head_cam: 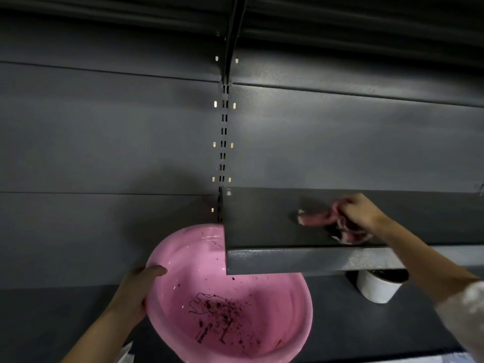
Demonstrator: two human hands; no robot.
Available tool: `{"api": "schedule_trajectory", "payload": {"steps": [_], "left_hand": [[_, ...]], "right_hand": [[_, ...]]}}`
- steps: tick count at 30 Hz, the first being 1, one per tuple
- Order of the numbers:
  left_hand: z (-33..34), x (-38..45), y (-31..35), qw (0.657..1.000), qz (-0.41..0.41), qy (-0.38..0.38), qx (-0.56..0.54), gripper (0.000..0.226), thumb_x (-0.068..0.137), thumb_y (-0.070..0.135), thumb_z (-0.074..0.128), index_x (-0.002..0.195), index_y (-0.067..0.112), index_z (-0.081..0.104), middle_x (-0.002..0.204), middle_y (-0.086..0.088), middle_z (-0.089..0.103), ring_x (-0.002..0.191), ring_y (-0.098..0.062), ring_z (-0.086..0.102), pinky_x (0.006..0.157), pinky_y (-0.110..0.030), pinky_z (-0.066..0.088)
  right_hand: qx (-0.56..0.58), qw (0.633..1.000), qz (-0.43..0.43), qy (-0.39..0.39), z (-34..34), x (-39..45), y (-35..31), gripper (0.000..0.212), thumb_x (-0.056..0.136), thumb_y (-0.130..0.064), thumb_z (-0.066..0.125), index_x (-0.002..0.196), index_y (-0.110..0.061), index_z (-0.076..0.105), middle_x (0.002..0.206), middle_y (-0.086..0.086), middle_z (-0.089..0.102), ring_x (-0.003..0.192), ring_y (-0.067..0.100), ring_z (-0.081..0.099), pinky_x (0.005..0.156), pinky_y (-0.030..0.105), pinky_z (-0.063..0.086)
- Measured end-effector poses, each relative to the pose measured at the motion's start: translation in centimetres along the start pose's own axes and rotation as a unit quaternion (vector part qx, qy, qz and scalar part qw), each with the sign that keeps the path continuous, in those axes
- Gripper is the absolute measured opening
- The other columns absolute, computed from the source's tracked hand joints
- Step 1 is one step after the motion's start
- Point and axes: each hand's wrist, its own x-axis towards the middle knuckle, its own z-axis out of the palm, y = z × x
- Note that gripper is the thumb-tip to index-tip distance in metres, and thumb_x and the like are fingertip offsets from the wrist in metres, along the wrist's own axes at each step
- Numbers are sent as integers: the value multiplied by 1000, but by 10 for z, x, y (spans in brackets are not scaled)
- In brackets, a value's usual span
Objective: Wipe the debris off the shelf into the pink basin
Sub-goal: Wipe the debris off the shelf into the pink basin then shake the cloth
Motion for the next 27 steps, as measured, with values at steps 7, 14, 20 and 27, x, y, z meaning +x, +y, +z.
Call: {"api": "schedule_trajectory", "payload": {"steps": [7, 14, 20, 27], "left_hand": [[1, -5, -3, 1000, -2, -9, -7, 17, 87, -1, 50, 100, -7, 60, 84, -29, 64, 74, -39, 61, 58, -34, 47], [-7, -8, -3, 1000, -8, 3, -14, 31, 87, 0, 50, 116, -13, 55, 93, -32, 64, 80, -41, 61, 61, -36, 48], [-1, -4, 1, 1000, -13, -7, -5, 36, 89, 1, 49, 122, -11, 51, 107, -36, 60, 96, -48, 58, 73, -44, 49], [2, 1, -2, 999, -25, -12, -20, 35, 87, 1, 51, 120, -11, 52, 105, -36, 61, 95, -47, 59, 69, -39, 49]], "right_hand": [[-78, 988, -99, -93, 34, -32, -21, 50, 73, 8, 45, 45, -32, 54, 61, -2, 63, 71, 21, 59, 70, 26, 43], [-87, 945, -262, -176, 105, -52, -93, 16, 81, -5, 47, 79, -6, 63, 87, 18, 69, 77, 26, 61, 73, 34, 47], [5, 940, -278, -199, 131, -52, -119, 29, 83, -28, 63, 73, -1, 60, 68, 9, 57, 58, 12, 49, 56, 25, 38], [74, 988, -133, -36, 30, -15, -37, 18, 78, 9, 59, 76, -9, 59, 74, 7, 56, 65, 4, 52, 61, 9, 38]]}}
